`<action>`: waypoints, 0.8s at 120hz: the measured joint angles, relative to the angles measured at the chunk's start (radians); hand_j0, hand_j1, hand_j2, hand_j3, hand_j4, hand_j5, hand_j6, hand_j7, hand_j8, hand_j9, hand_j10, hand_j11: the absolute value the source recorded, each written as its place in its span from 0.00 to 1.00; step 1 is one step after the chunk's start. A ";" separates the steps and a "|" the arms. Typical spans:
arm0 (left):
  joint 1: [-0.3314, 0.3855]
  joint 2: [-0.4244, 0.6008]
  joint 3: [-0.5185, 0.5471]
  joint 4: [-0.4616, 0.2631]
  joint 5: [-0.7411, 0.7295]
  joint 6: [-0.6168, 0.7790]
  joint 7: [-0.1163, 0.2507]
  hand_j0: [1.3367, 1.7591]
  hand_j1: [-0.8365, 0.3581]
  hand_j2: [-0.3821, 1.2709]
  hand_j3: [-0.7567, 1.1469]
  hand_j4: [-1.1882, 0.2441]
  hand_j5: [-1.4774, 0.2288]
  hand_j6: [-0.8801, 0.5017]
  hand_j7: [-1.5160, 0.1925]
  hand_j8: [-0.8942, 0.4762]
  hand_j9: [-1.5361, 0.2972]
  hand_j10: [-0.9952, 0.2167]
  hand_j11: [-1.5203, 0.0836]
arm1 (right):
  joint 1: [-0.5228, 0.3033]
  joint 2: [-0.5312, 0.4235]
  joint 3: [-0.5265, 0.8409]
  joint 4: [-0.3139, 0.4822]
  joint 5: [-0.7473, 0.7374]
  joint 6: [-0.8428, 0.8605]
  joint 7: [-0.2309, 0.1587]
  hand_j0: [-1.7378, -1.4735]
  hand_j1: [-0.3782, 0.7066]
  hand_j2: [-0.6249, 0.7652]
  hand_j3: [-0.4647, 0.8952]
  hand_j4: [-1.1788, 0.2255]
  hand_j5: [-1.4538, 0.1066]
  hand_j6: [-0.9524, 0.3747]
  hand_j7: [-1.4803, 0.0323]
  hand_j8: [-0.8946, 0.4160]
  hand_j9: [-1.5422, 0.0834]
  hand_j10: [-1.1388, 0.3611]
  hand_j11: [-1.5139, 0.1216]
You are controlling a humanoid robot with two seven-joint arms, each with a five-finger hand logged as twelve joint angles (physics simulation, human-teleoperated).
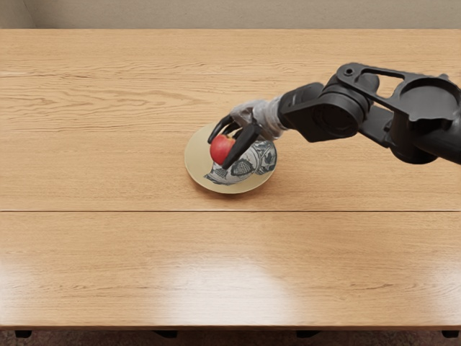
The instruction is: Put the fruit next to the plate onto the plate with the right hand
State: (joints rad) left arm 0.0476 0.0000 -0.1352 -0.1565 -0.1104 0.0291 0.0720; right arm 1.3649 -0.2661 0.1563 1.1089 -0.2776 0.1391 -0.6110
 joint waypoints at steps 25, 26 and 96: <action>0.000 0.000 0.000 0.000 0.000 0.000 0.000 0.76 0.76 0.26 0.40 0.67 0.69 0.47 0.71 0.48 0.67 0.63 0.76 | -0.005 0.006 -0.003 -0.017 -0.003 -0.002 0.000 0.34 0.63 0.57 0.34 0.45 0.28 0.48 0.31 0.42 0.32 0.34 0.29; 0.000 0.000 0.000 0.000 0.000 0.000 0.000 0.76 0.76 0.26 0.40 0.67 0.69 0.47 0.71 0.48 0.67 0.63 0.76 | -0.005 0.007 -0.004 -0.019 -0.003 -0.003 0.000 0.34 0.63 0.57 0.34 0.45 0.28 0.47 0.31 0.42 0.32 0.34 0.29; 0.000 0.000 0.000 0.000 0.000 0.000 0.000 0.76 0.76 0.26 0.40 0.67 0.69 0.47 0.71 0.48 0.67 0.63 0.76 | 0.004 0.007 -0.002 -0.059 -0.004 -0.030 0.000 0.31 0.42 0.41 0.34 0.58 0.61 0.47 0.65 0.43 0.64 0.52 0.62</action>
State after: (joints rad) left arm 0.0476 0.0000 -0.1350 -0.1565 -0.1104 0.0291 0.0721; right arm 1.3689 -0.2587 0.1542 1.0495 -0.2816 0.1091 -0.6109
